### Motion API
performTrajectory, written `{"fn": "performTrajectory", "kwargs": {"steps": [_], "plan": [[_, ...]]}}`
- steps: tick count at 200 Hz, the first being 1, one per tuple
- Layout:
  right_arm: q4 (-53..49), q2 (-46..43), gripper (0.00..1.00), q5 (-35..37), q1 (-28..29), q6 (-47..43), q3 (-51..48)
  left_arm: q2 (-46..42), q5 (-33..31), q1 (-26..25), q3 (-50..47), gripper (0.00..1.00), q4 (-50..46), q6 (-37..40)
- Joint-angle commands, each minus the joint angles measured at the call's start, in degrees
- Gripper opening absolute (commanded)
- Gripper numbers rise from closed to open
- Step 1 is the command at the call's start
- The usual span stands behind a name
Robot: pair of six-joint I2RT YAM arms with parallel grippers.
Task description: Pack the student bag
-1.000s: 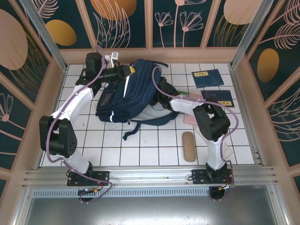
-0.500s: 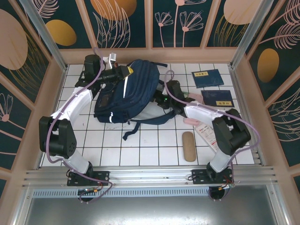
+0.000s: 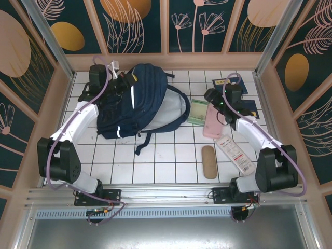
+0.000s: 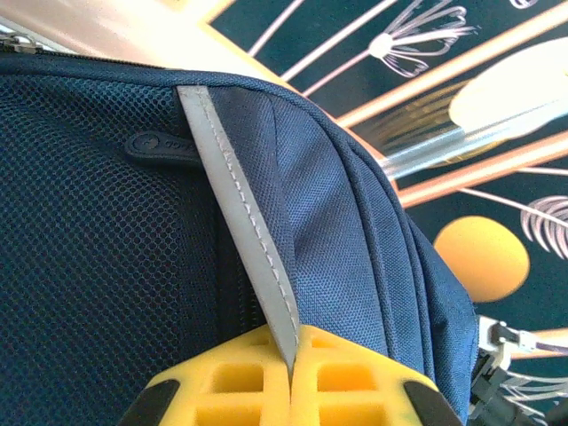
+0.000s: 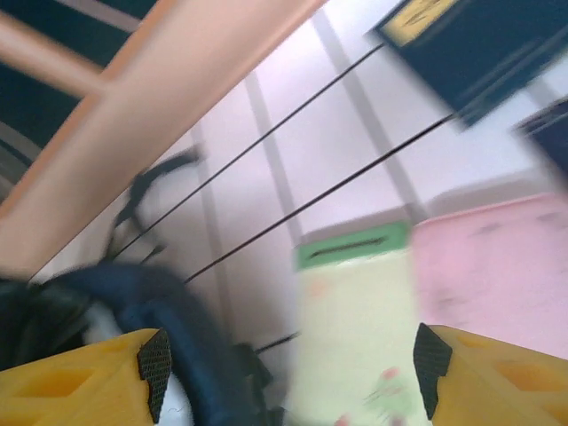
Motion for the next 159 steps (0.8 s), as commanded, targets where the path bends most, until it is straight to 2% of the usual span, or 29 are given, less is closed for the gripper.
{"fn": "performTrajectory", "kwargs": {"steps": [1, 27, 51, 76, 102, 159], "plan": [[-6.0, 4.4, 0.75, 6.9, -5.6, -2.1, 5.6, -2.0, -6.3, 1.0, -2.4, 0.00, 3.8, 1.2], [-8.8, 11.6, 0.76, 5.3, -12.5, -3.3, 12.6, -2.7, -10.0, 1.0, -4.8, 0.00, 3.3, 2.0], [-12.7, 19.0, 0.77, 7.6, -18.1, -4.3, 18.9, -1.2, -6.6, 0.9, -5.8, 0.00, 5.5, -0.3], [-16.1, 25.8, 0.78, 6.8, -23.3, -5.3, 23.6, 0.9, -3.0, 0.9, -6.7, 0.00, 8.2, -3.1], [-20.7, 32.0, 0.79, 7.7, -26.4, -8.9, 29.2, 1.3, -1.6, 0.9, -7.0, 0.00, 9.4, -4.1], [-25.2, 41.6, 0.78, -2.8, -29.1, -15.9, 38.3, 2.2, -0.2, 0.9, -7.2, 0.00, 10.4, -5.1]]}}
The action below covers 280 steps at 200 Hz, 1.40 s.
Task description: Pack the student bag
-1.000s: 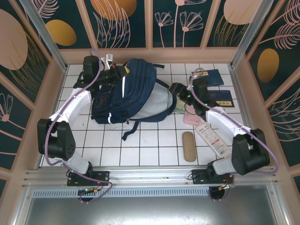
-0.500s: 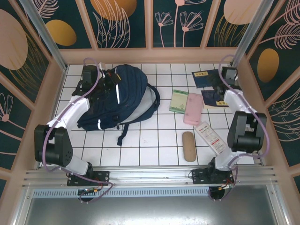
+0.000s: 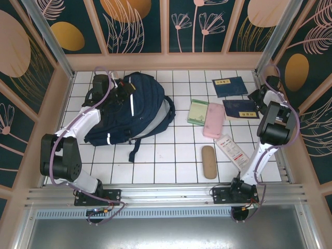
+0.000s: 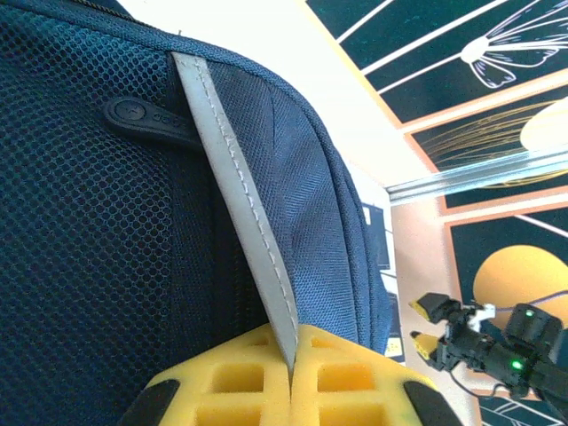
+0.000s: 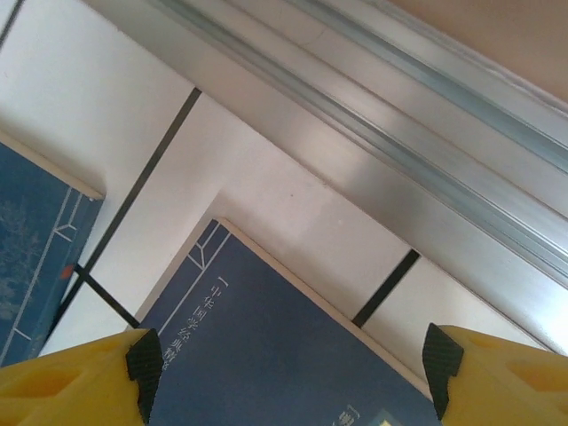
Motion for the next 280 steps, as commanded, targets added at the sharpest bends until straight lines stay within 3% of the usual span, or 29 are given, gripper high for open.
{"fn": "performTrajectory", "kwargs": {"steps": [1, 53, 113, 148, 186, 235, 280], "plan": [[-4.3, 2.7, 0.78, -5.7, -0.3, -5.0, 4.3, 0.3, 1.8, 0.4, 0.3, 0.00, 5.0, -1.0], [-5.5, 7.2, 0.74, -15.3, 0.1, -6.3, 5.6, 1.4, 1.8, 0.4, 0.2, 0.00, 5.1, -1.0], [-0.6, 3.7, 0.69, -27.8, 5.8, -2.8, -1.3, 2.4, 1.1, 0.4, 0.2, 0.03, 4.4, -0.6], [6.7, -2.8, 0.67, -26.8, 11.8, 4.3, -13.1, 2.5, 0.6, 0.4, 0.4, 0.05, 3.9, -0.4], [15.0, -11.7, 0.65, -29.6, 13.9, 10.2, -26.5, 2.7, -0.2, 0.4, 0.2, 0.06, 3.2, 0.2], [11.6, -17.6, 0.68, -19.2, 13.3, 7.1, -28.9, 3.0, -1.4, 0.5, 0.7, 0.07, 2.4, 0.6], [11.7, -16.6, 0.69, -22.7, 14.0, 7.0, -30.1, 3.4, -2.1, 0.3, 0.7, 0.08, 1.2, 1.7]]}}
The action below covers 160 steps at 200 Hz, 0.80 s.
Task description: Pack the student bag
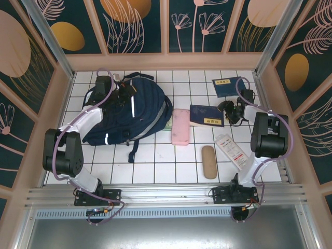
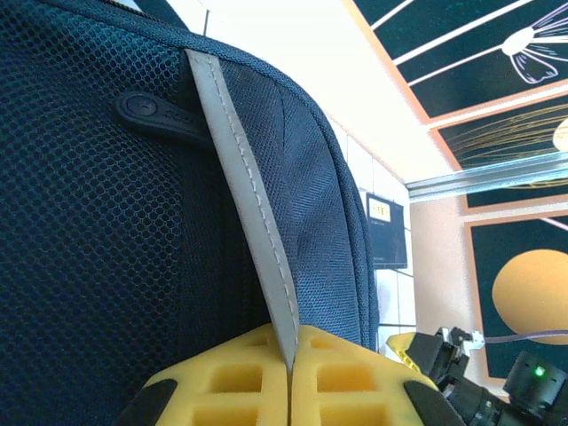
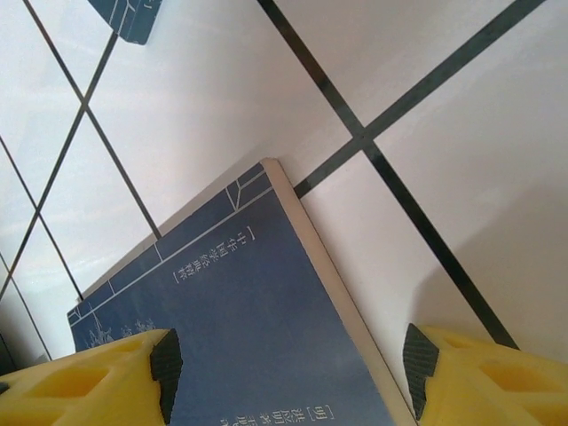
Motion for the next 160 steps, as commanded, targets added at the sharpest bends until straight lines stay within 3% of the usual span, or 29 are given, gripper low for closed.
{"fn": "performTrajectory", "kwargs": {"steps": [1, 73, 160], "plan": [[-1.6, -0.8, 0.69, -1.1, 0.6, 0.4, -1.7, 0.3, -1.1, 0.3, 0.8, 0.08, 1.2, 1.7], [5.8, -4.9, 0.68, -15.2, -0.3, 7.6, -5.6, 2.5, -0.5, -0.7, 1.5, 0.10, 0.6, 2.1], [7.8, -6.7, 0.57, -18.4, 0.9, 11.6, -5.1, 4.1, -0.9, -2.5, 2.3, 0.10, -0.7, 3.3]]}}
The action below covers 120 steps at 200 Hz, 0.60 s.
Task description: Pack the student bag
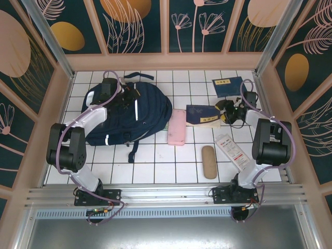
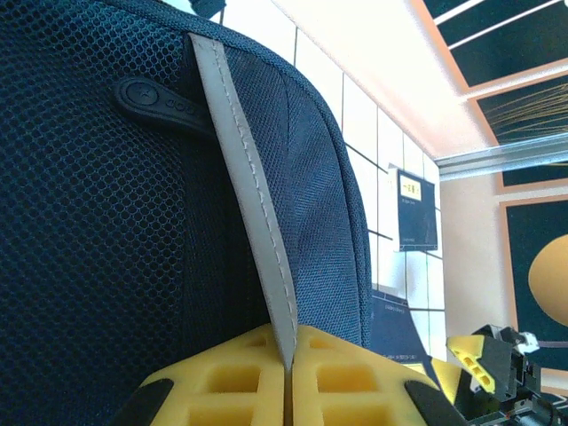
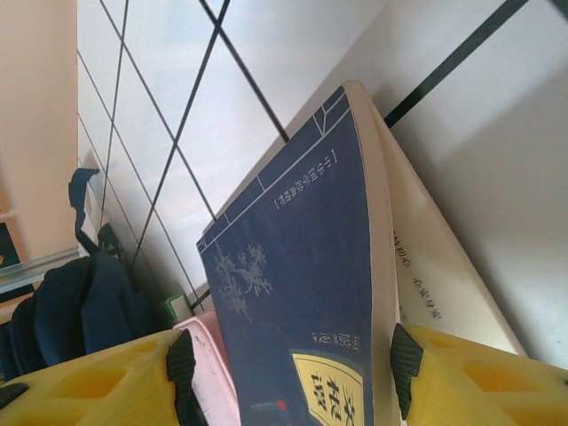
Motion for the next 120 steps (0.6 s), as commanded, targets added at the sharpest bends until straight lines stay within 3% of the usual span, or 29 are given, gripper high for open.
{"fn": "performTrajectory", "kwargs": {"steps": [1, 51, 64, 102, 120], "plan": [[2.5, -0.6, 0.57, -4.0, 1.3, 2.2, 0.0, 0.2, -0.3, -0.5, 2.0, 0.10, -0.3, 1.6], [4.6, 3.5, 0.40, -4.0, 2.2, 3.1, -1.2, 0.1, -0.5, -0.5, 2.1, 0.10, -0.7, 2.0], [4.4, 4.4, 0.29, -3.9, 2.2, 3.0, -1.3, 0.1, -0.8, -0.6, 2.2, 0.11, -1.0, 2.2], [3.2, 2.8, 0.00, -1.9, 2.2, 2.6, -1.5, 0.0, -1.9, -0.6, 3.2, 0.24, -3.0, 3.2], [1.5, 0.4, 0.00, 0.7, 2.3, 2.3, -0.7, -0.3, -3.1, -0.5, 4.5, 0.34, -5.0, 4.1]]}}
